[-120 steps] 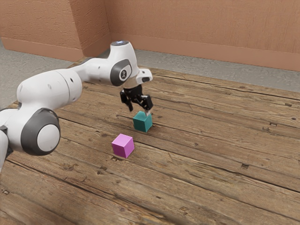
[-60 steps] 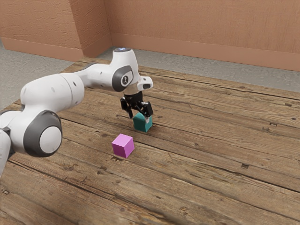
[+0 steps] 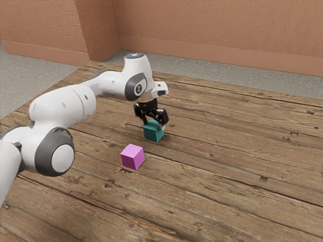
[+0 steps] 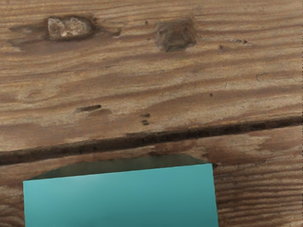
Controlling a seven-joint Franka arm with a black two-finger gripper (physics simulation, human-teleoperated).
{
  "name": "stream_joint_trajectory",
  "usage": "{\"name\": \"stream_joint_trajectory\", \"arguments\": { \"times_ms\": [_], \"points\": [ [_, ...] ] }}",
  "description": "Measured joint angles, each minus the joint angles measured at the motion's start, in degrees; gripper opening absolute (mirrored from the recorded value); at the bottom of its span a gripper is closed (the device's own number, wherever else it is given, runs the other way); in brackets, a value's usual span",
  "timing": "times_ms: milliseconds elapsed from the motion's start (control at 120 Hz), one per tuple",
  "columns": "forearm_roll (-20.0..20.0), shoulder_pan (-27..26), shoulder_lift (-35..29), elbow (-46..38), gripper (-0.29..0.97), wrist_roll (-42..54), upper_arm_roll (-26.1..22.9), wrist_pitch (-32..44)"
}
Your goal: Pick up the blue block with one arm, and put the blue block on the pink block with one arm
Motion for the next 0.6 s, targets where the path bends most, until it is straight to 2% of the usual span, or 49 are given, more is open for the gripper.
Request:
{"name": "stream_joint_trajectory", "arguments": {
  "times_ms": [308, 600],
  "points": [
    [-0.11, 0.03, 1.14, -0.01, 0.67, -0.02, 0.71, 0.43],
    [-0.36, -0.06, 1.30, 0.06, 0.44, -0.35, 0.74, 0.53]
  ]
}}
